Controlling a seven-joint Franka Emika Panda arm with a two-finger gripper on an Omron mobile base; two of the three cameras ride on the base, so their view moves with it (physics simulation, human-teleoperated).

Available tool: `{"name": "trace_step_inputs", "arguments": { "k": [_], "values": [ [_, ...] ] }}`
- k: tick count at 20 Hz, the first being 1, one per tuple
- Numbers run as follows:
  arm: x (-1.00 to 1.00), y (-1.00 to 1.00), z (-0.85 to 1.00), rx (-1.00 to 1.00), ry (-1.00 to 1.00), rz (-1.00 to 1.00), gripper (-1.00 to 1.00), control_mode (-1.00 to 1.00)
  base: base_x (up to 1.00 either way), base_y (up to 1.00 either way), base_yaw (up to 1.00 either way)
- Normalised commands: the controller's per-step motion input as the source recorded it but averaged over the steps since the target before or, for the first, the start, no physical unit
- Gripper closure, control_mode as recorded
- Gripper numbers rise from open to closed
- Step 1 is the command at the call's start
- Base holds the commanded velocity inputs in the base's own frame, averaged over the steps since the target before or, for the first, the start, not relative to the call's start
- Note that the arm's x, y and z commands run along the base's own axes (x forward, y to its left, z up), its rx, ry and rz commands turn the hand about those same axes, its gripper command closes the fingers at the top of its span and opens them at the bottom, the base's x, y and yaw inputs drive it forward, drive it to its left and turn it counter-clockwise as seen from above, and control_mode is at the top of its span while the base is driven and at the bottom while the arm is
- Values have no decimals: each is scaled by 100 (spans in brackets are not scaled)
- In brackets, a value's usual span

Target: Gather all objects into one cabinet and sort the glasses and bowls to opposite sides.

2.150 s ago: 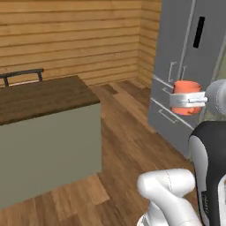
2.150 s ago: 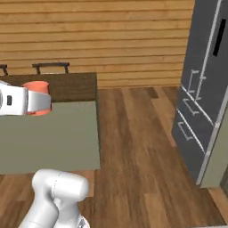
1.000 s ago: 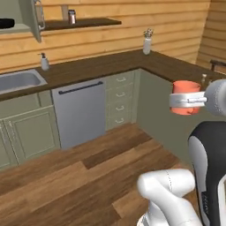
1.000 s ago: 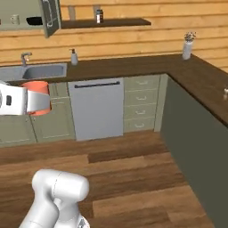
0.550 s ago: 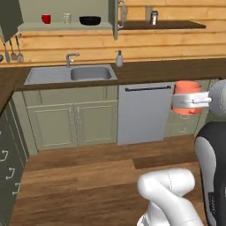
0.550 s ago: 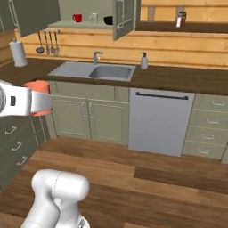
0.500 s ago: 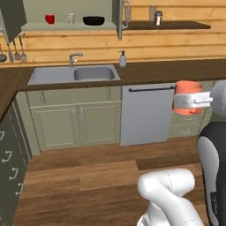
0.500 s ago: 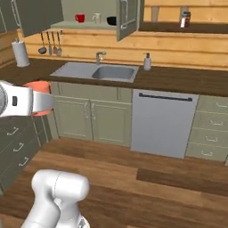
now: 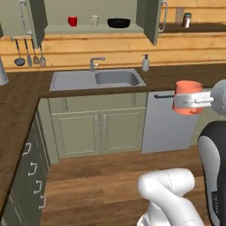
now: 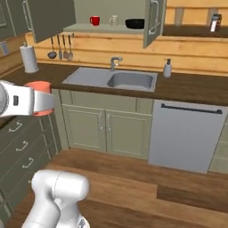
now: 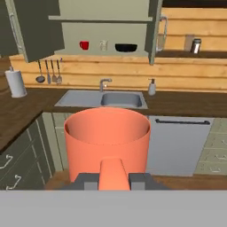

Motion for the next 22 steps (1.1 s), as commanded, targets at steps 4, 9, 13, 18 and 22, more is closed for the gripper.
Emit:
{"name": "trace_step_inputs", "arguments": {
  "k": [4, 9, 13, 18, 22],
  "values": [
    [0, 0, 0, 0, 0, 0, 100, 100, 77, 36, 0],
    [0, 0, 0, 0, 0, 0, 100, 100, 97, 40, -6],
    [0, 0, 0, 0, 0, 0, 100, 100, 84, 38, -12],
    [0, 0, 0, 0, 0, 0, 100, 100, 72, 46, -15],
    [0, 0, 0, 0, 0, 0, 100, 100, 61, 42, -17]
  ]
}}
